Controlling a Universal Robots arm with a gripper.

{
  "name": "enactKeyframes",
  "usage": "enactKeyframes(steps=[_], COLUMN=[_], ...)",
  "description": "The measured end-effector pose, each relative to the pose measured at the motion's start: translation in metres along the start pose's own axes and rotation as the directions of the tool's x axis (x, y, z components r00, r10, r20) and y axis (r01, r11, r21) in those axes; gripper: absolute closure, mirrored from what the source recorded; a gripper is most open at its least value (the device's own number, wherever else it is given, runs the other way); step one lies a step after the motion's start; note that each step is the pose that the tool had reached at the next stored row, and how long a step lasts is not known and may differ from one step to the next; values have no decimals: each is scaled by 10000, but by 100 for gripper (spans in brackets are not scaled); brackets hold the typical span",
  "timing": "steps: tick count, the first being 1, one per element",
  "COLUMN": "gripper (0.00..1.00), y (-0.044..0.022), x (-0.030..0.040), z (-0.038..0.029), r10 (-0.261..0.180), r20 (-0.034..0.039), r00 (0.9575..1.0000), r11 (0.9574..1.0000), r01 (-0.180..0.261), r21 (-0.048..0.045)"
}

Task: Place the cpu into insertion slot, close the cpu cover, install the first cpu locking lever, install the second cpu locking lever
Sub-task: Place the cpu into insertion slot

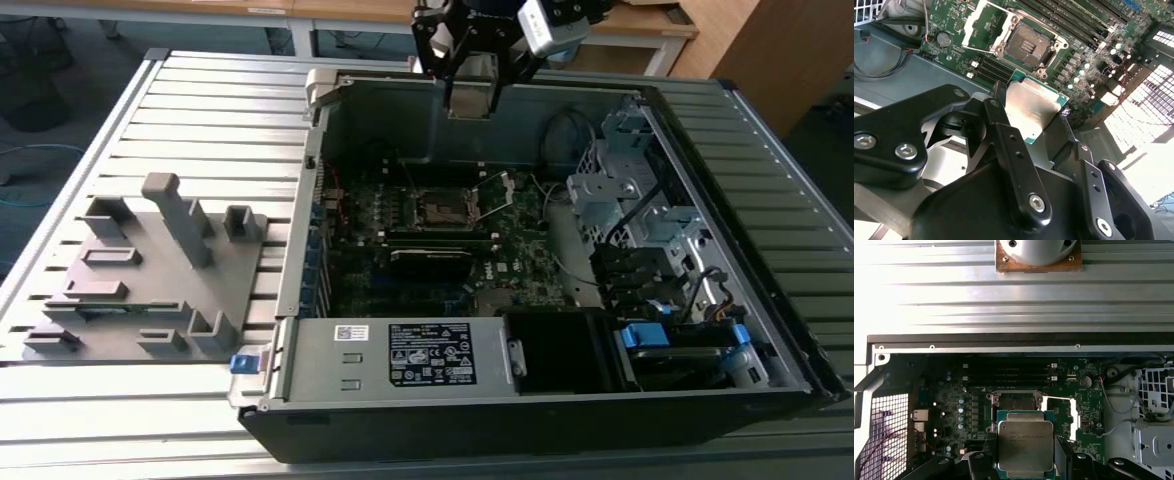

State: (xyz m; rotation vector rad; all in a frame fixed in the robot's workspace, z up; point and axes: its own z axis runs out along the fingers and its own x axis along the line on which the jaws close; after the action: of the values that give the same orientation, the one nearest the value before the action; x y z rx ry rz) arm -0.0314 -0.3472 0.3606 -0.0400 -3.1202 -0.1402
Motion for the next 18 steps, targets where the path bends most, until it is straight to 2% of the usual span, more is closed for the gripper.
enactKeyframes(steps=[18], gripper=[46], y=[-5], x=[-1], z=[50], r10=[0], r20=[0], r00=[10000], r11=[10000], r01=[0], r21=[21])
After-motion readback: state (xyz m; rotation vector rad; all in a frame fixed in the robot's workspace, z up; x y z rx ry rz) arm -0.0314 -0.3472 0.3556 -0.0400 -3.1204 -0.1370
